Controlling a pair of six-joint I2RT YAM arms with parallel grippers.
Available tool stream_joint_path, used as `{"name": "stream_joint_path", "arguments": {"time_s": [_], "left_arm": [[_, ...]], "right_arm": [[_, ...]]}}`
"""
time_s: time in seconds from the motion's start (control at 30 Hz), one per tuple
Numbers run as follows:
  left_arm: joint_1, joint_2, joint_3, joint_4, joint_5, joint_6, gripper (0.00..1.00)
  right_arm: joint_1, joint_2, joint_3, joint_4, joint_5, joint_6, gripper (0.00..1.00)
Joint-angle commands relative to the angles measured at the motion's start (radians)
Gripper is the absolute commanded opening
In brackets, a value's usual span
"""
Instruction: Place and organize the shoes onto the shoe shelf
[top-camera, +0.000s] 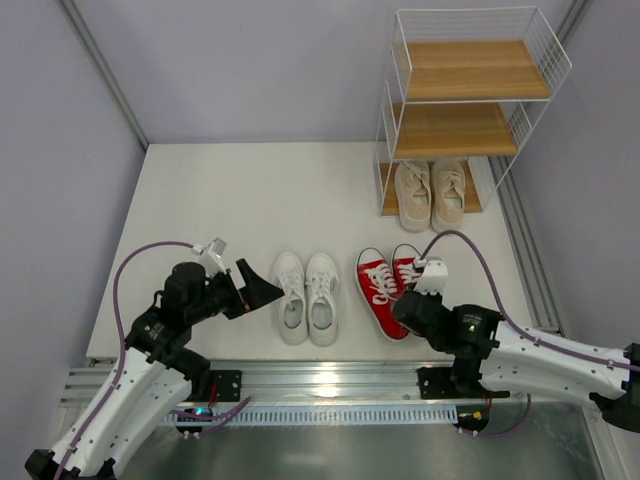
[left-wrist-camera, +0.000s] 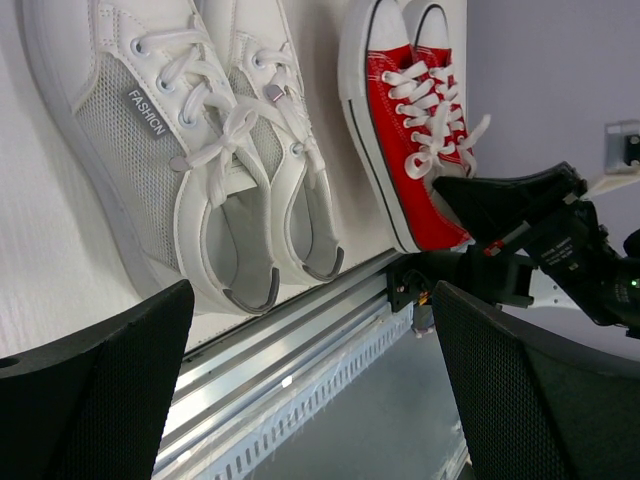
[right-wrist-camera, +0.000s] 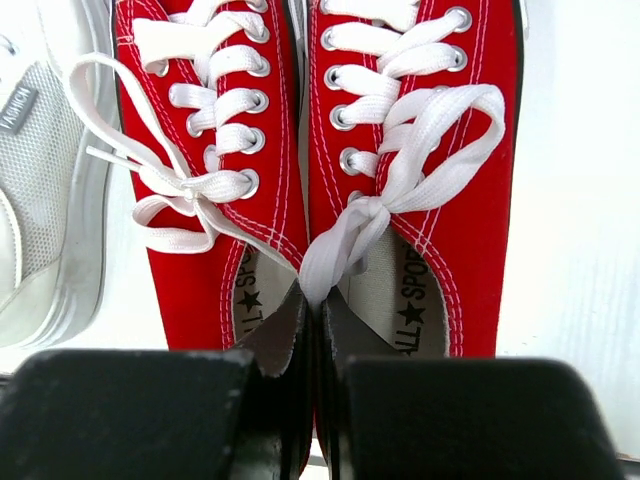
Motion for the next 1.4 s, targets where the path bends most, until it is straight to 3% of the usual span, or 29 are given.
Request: {"name": "stream_joint_path", "arguments": {"time_s": [0.0,0.2,0.47,0.6,0.73,0.87,1.0,1.17,1.37], "left_arm": [[-0.003,0.0,0.003,0.03,0.009,0.009,1.0],[-0.003,0.0,0.003,0.034,0.006,0.001,1.0],[-0.005,0.001,0.006,0.045,0.009,-0.002,1.0],[-0.003,0.003,0.008,0.057,0.011,-0.004,1.0],[-0.005,0.009,0.012,0.074,0.019,-0.008,1.0],[-0.005,0.015,0.015,0.096,0.029,-0.013,1.0],[-0.003,0.018,0.02,0.103,0.037,-0.014,1.0],[-0.005,0.001,0.023,0.096,0.037,-0.014,1.0],[-0.005,-0.025,0.052,0.042,0.019,0.013,1.0]], "right_arm": [[0.005,-0.133,0.109,-0.04,0.174,-0.039,0.04],[0.005,-0.253,0.221,-0.193,0.27,-0.052,0.04],[0.005,-0.221,0.455,-0.349,0.523,-0.081,0.04],[0.005,-0.21,0.543,-0.166,0.628,-0.304,0.04],[0.004,-0.198,0.574,0.079,0.63,-0.638,0.04],[-0.013,-0.149,0.612,0.278,0.604,-0.852,0.04],[-0.1,-0.054,0.731,0.285,0.472,-0.891,0.04],[-0.484,0.051,0.805,0.168,-0.033,-0.802,0.04],[-0.668,0.08,0.793,0.2,-0.241,-0.793,0.04]]}}
